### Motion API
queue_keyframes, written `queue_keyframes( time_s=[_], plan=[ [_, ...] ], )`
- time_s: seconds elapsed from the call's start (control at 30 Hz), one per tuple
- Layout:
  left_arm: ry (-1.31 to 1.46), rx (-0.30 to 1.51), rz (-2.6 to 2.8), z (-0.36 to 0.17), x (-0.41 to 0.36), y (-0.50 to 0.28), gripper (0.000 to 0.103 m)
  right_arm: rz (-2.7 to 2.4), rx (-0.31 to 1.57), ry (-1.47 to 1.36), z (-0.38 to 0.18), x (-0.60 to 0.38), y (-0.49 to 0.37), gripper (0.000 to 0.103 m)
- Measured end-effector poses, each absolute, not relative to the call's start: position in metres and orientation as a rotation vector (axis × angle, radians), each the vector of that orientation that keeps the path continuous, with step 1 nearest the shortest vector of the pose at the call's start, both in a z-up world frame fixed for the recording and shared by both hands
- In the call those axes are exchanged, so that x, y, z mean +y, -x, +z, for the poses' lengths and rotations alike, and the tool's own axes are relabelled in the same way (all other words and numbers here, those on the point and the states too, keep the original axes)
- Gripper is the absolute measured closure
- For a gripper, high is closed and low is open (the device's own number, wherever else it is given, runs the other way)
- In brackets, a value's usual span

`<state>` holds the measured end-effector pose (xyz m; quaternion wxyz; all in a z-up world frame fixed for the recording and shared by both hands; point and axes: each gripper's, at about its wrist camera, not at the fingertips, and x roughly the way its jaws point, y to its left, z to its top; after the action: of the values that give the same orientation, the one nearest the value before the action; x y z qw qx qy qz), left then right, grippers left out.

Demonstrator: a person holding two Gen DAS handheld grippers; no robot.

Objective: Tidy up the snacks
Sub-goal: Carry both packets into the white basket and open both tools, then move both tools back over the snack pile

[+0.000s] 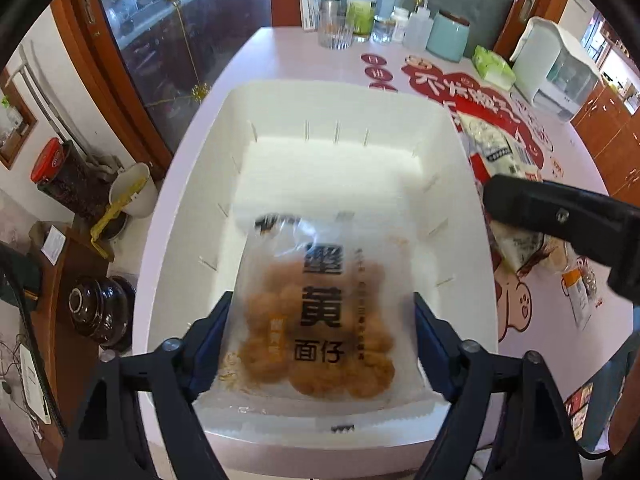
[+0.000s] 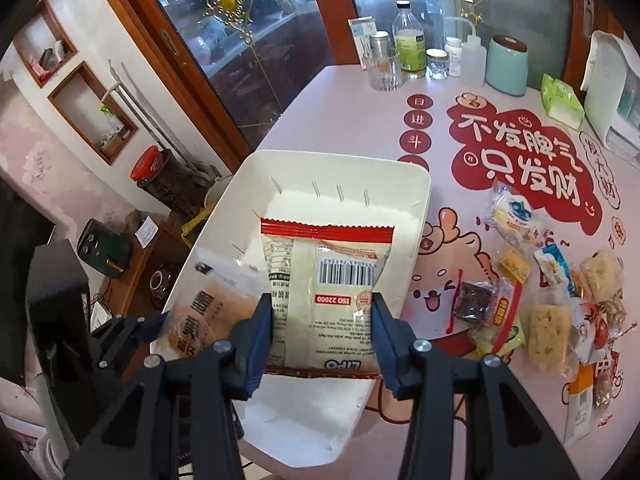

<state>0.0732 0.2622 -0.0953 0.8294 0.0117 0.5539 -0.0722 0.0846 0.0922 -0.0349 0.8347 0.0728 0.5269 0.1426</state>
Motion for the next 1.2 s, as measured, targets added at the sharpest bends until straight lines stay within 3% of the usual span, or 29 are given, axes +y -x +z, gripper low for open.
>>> queue_keyframes(
  time_s=[0.07, 0.17, 0.4, 1.2],
  plan=[
    [-0.019, 1.184, -0.165, -0.098, 0.263, -0.073, 0.020, 0.306, 1.130, -0.163, -0.038, 0.094, -0.087, 0.055],
    [-0.010, 1.173, -0.186, -0.096, 0.262, -0.073, 0.007, 0.309, 1.150, -0.184, -0.042, 0.097, -0.089, 0.054],
    [0.014, 1.173, -0.212, -0.096, 0.260, -0.069, 0.006, 0.283, 1.143, -0.193, -0.042, 0.098, -0.082, 0.045],
    [0.067, 1.209, -0.220, -0.094, 0.249, -0.065, 0.006, 0.219, 1.120, -0.161, -0.040, 0.076, -0.059, 0.045]
  ],
)
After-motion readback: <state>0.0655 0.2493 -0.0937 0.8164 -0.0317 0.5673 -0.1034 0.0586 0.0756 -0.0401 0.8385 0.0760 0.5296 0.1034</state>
